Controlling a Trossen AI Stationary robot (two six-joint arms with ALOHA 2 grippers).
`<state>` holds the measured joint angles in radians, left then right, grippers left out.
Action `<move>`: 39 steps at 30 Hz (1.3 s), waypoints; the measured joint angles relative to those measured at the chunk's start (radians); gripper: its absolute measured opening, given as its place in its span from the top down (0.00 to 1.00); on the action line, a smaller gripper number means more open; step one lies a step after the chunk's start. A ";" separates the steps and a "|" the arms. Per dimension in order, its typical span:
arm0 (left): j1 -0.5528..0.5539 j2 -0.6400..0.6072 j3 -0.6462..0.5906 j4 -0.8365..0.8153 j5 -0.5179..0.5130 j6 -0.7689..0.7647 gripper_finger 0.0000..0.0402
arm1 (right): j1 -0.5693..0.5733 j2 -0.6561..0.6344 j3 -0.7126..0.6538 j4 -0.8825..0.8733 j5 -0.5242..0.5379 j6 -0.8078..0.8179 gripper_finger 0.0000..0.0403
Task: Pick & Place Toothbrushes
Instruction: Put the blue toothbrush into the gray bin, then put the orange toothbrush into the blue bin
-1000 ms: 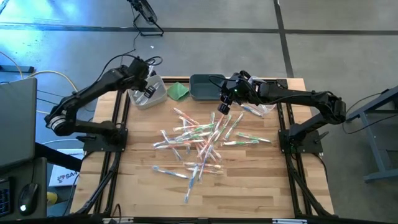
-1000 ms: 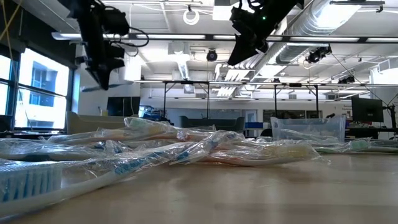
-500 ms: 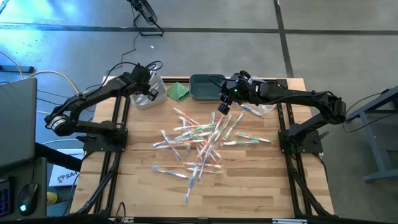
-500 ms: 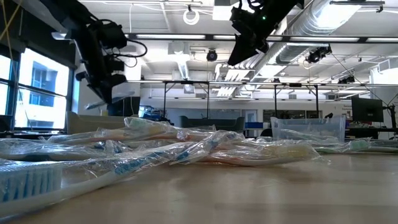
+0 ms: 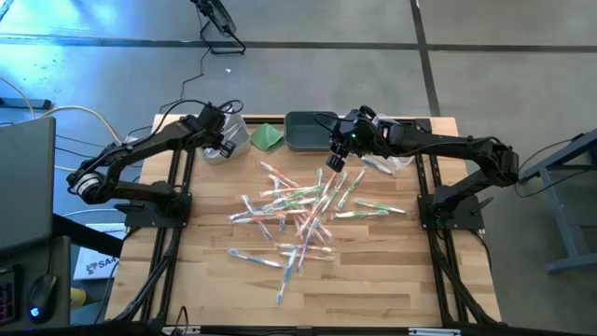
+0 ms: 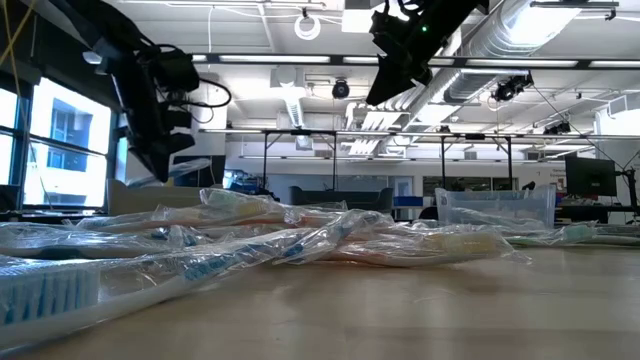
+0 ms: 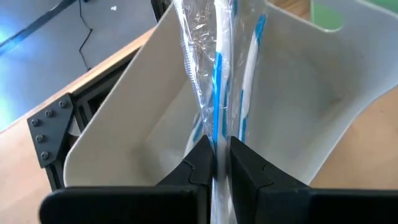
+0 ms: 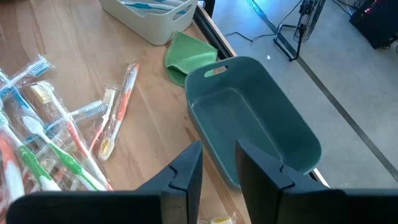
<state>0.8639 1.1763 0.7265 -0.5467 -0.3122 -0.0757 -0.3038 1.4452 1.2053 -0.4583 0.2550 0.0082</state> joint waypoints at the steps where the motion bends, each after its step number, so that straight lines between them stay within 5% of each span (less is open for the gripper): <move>1: 0.000 0.000 -0.003 -0.001 0.000 0.000 0.94 | 0.000 0.000 0.000 0.000 0.000 0.000 0.78; 12: 0.000 0.000 -0.058 0.006 0.000 -0.008 0.93 | 0.000 0.000 0.000 0.000 0.000 0.000 0.78; 28: 0.000 0.000 -0.058 0.104 0.000 0.045 0.73 | 0.000 0.000 0.000 0.000 0.000 0.000 0.78; 39: 0.000 0.000 -0.058 0.230 -0.003 -0.021 0.71 | 0.000 0.000 0.000 0.026 0.000 0.000 0.78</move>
<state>0.8639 1.1759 0.6689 -0.3164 -0.3156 -0.0972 -0.3038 1.4452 1.2053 -0.4322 0.2554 0.0082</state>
